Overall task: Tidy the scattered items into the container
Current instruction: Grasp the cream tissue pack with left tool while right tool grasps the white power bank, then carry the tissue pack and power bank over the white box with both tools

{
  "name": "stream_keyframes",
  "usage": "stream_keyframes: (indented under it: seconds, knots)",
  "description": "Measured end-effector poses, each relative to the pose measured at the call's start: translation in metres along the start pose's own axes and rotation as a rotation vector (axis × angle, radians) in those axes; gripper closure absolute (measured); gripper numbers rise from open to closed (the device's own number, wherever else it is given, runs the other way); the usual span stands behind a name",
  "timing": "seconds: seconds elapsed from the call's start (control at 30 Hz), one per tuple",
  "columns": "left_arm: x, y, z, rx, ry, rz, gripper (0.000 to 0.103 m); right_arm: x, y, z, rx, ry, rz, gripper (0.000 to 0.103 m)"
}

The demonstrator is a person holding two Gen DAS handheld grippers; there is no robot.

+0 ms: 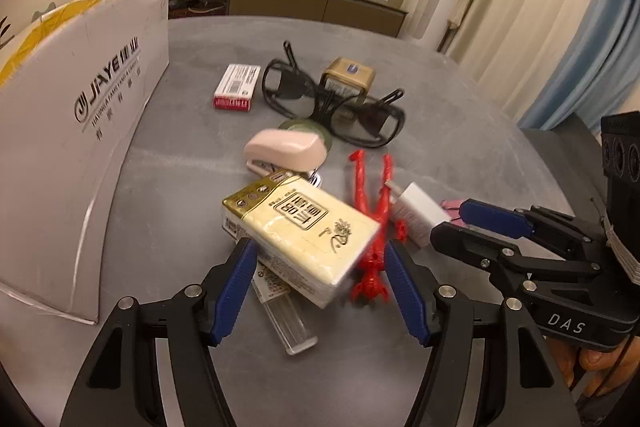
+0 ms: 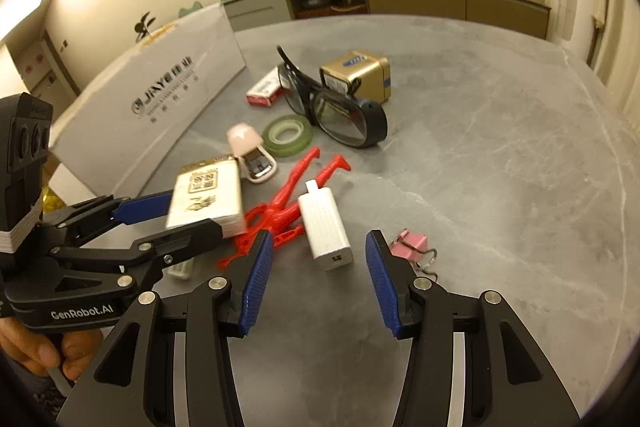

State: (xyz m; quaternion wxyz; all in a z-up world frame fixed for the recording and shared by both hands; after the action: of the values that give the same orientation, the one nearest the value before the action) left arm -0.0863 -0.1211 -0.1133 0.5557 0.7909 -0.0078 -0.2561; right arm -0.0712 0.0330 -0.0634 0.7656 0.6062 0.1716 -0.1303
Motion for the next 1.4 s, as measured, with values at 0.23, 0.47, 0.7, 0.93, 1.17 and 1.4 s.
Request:
stream_keyframes:
  seconds: [0.23, 0.47, 0.7, 0.93, 1.17, 1.4]
  knots:
    - [-0.006, 0.003, 0.033, -0.009, 0.125, -0.032, 0.036, -0.004, -0.015, -0.008, -0.049, -0.019, 0.045, 0.079]
    - [-0.014, -0.009, 0.023, 0.026, 0.096, -0.019, 0.024, -0.009, -0.017, -0.005, -0.023, -0.003, 0.016, 0.067]
    - [-0.033, -0.027, 0.028, -0.04, 0.091, -0.012, 0.04, -0.009, -0.025, -0.006, -0.05, -0.003, 0.046, 0.08]
    - [-0.034, -0.014, 0.041, 0.013, 0.131, -0.05, 0.044, -0.008, -0.019, -0.016, -0.077, -0.038, 0.031, 0.08]
    - [-0.035, -0.001, 0.035, 0.009, 0.1, -0.09, 0.046, -0.01, -0.01, -0.013, -0.095, -0.033, -0.001, 0.081]
    - [-0.029, 0.015, 0.03, -0.005, 0.07, -0.117, 0.048, -0.004, 0.001, -0.003, -0.088, 0.0, -0.029, 0.081]
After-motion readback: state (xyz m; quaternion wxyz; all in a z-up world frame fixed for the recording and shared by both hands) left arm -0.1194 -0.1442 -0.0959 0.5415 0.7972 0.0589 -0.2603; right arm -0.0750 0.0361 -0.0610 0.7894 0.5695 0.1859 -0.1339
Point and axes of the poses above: each gripper's, at about its wrist camera, not at the fingertips, and y roughly against the way its jaws point, z to its left, x to its underside, the point moved 2 cm from there along -y, roughly the way its jaws point, and after that the axes turned 13 degrees about z, right-handed, at the moved point
